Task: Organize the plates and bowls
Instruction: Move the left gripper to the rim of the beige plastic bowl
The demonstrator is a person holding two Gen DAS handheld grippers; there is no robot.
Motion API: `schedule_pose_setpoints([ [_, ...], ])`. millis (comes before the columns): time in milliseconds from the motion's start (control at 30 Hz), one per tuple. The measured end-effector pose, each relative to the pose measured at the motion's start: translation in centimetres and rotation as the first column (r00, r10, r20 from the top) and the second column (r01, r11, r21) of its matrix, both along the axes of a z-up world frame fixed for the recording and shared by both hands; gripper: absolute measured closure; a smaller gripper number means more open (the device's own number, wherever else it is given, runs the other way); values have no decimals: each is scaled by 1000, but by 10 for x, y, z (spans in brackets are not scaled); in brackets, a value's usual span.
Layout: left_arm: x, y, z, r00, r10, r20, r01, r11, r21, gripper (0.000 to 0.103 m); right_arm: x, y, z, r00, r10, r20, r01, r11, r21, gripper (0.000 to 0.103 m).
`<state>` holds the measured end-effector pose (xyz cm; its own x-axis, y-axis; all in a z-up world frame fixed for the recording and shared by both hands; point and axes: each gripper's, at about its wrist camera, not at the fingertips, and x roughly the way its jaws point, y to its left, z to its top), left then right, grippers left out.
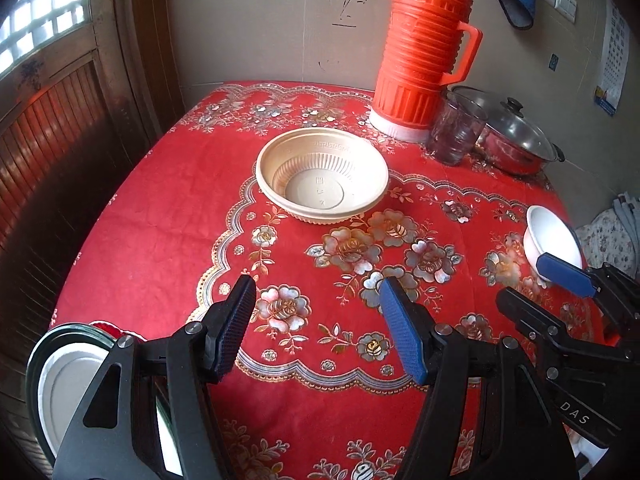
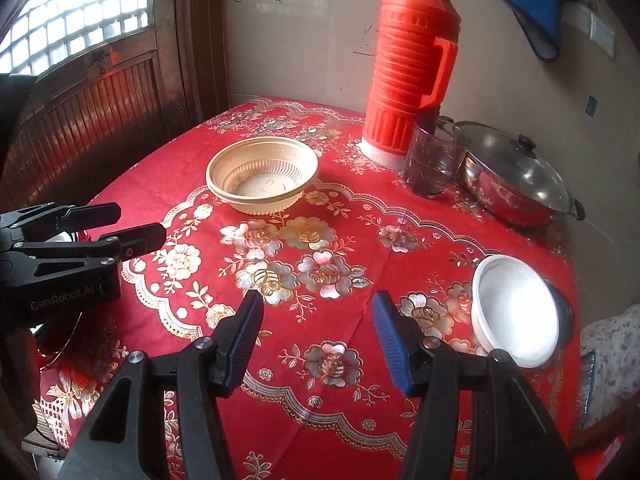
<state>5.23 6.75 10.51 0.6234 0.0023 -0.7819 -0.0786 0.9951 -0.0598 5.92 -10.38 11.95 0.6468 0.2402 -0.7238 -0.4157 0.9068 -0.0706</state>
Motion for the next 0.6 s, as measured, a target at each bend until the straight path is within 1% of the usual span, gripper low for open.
schedule_pose_setpoints([
  [100,21,3,2,1000,23,-19,-23,1000,-16,38,22,3,-1,1000,3,-28,-2,1000,26,42],
  [200,44,8,1,998,50,-47,-52,998,-33,38,47,8,-5,997,12,-74,-7,997,73,42],
  [333,74,21,-9,990,103,-95,-109,992,-66,38,79,14,-7,992,18,-123,2,987,162,42],
  [433,96,34,-20,980,137,-146,-154,982,-111,38,102,20,-11,986,24,-163,11,977,213,42],
  [467,102,38,-23,976,153,-158,-172,979,-114,38,110,22,-13,984,26,-176,15,974,228,42],
  [567,119,48,-31,965,193,-178,-211,973,-93,38,131,31,-21,979,25,-205,27,969,247,42],
  [600,124,52,-34,962,203,-186,-223,970,-99,38,137,33,-24,976,23,-214,32,968,250,42],
])
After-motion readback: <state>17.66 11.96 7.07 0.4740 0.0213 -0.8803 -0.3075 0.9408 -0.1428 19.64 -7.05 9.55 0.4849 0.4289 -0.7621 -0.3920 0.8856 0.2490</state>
